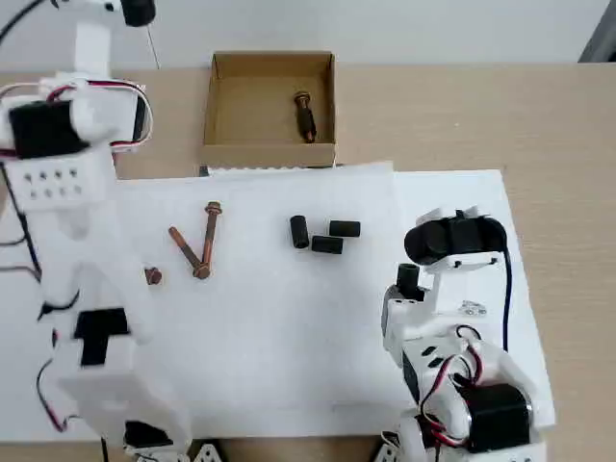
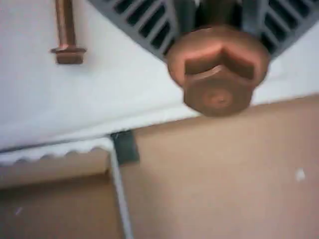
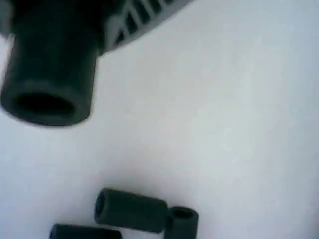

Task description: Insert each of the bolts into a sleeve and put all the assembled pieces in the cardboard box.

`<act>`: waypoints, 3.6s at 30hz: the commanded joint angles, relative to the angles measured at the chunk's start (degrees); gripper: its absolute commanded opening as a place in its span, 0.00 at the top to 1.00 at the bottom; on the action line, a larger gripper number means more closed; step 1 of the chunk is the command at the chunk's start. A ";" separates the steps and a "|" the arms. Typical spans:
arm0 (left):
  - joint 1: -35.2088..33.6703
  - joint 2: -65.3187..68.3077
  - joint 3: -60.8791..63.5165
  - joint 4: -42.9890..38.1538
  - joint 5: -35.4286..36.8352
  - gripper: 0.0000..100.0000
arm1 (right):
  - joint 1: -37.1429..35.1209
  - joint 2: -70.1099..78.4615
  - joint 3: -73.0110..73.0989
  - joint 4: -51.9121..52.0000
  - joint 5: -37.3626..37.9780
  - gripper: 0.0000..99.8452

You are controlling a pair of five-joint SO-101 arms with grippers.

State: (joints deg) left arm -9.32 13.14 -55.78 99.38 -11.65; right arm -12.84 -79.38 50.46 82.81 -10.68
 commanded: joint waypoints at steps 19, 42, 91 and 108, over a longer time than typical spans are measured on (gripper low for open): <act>12.13 -62.95 64.84 -19.25 10.64 1.00 | -0.22 -24.48 7.91 2.86 8.97 1.00; 12.84 -111.47 122.59 -42.29 29.71 1.00 | -20.70 -24.48 32.88 -30.55 9.23 1.00; 31.30 -117.01 134.20 -53.01 47.82 0.99 | -33.45 -24.48 37.63 -43.30 20.13 1.00; 38.07 -117.01 132.44 -40.88 47.47 0.99 | -33.27 -24.48 37.63 -43.30 20.13 1.00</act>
State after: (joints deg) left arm 26.73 -103.43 78.73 55.34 35.82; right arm -45.80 -103.30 89.23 41.23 9.01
